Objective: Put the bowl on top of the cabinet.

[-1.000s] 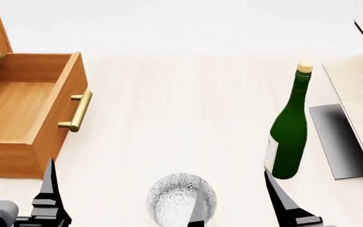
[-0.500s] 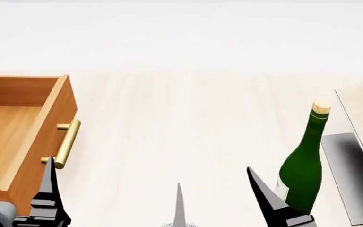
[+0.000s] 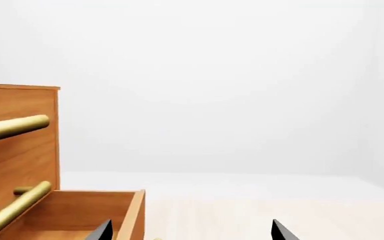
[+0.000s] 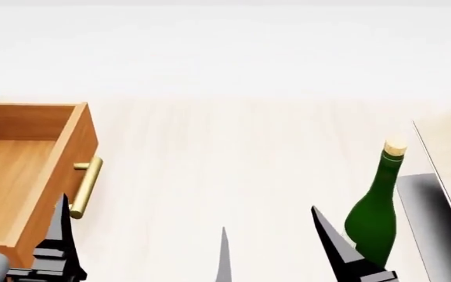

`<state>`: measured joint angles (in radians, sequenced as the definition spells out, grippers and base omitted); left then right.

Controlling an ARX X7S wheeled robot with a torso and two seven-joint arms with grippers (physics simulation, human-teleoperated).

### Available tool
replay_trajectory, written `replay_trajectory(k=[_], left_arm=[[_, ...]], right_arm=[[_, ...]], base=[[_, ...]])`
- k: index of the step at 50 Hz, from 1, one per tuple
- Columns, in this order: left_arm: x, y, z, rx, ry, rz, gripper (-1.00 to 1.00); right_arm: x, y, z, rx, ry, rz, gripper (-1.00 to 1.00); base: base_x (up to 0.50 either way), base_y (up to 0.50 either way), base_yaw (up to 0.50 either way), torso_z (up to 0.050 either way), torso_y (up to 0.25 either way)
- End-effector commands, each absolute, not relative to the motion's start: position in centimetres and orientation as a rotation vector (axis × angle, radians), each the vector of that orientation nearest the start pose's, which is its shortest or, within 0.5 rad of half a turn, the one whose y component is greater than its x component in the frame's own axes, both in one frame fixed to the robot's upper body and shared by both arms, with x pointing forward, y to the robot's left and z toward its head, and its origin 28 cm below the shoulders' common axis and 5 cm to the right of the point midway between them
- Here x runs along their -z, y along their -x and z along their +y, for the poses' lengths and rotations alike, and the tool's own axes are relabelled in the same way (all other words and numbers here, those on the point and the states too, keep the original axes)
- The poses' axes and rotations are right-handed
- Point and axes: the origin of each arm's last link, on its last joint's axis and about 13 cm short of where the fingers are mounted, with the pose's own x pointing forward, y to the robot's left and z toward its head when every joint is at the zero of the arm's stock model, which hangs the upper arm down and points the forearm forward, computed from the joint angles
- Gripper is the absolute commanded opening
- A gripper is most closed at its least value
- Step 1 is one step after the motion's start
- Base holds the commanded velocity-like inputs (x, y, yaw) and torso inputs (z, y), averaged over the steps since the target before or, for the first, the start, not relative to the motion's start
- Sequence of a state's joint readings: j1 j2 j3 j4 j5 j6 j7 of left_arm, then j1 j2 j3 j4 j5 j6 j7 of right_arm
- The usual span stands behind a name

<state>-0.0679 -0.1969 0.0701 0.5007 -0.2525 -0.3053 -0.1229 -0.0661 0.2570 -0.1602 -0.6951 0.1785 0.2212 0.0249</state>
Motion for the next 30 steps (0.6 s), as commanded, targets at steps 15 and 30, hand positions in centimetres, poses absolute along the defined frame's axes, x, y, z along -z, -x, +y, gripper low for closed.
replay_trajectory(k=[15, 30], left_arm=[[-11.16, -21.18, 21.86, 0.087, 0.079, -0.227, 1.0], [-11.31, -21.01, 21.85, 0.106, 0.091, -0.229, 1.0]], right_arm=[[-12.43, -17.46, -9.65, -0.261, 0.047, -0.37, 1.0], [-12.46, -17.43, -9.72, -0.254, 0.047, -0.374, 1.0]], base=[[0.0, 0.0, 0.0, 0.05, 0.0], [0.0, 0.0, 0.0, 0.05, 0.0]])
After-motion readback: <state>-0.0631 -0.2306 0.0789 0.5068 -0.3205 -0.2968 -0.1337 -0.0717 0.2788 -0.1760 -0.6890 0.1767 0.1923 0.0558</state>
